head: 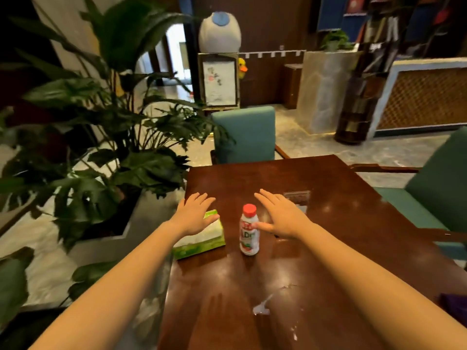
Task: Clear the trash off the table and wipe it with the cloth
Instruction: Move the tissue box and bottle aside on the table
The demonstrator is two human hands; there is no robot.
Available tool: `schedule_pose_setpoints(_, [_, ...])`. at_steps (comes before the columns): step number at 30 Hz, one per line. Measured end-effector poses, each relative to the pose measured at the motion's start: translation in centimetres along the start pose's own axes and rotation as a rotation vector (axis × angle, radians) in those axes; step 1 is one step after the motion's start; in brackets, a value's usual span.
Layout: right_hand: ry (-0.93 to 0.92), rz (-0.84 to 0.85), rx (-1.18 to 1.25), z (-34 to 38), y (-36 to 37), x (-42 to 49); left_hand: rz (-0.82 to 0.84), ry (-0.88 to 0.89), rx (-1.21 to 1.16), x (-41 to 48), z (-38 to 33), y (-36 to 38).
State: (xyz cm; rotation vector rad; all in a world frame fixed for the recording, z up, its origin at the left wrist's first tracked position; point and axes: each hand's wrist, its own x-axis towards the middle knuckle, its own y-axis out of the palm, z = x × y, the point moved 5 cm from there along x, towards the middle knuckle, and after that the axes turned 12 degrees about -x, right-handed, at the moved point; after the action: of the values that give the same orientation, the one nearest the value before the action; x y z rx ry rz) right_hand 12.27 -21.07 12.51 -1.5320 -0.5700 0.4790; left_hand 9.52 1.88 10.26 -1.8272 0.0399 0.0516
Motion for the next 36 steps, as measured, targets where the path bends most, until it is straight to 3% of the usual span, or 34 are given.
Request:
schedule_pose_setpoints(5, [-0.023,-0.033,0.037,1.7,2.0,5.0,0.028,-0.061,-0.027,1.9,6.7,1.8])
schedule_pose_setpoints(10, [0.082,0.008,0.169,0.9,4.7,7.2,0.079,-0.087,-0.061,3.9,10.2,4.3])
schedule_pose_setpoints(18, [0.163,0.090,0.469,-0.6,9.4,7.6,0.155,-0.059,-0.127,6.4,10.4,9.3])
schedule_pose_setpoints(24, [0.270,0.038,0.792,-1.3,11.8,7.8,0.220,-0.043,-0.082,8.1,10.5,11.7])
schedule_pose_setpoints(36, [0.333,0.116,0.981,-1.4,16.2,6.5,0.206,-0.062,-0.104,9.6,10.7,12.4])
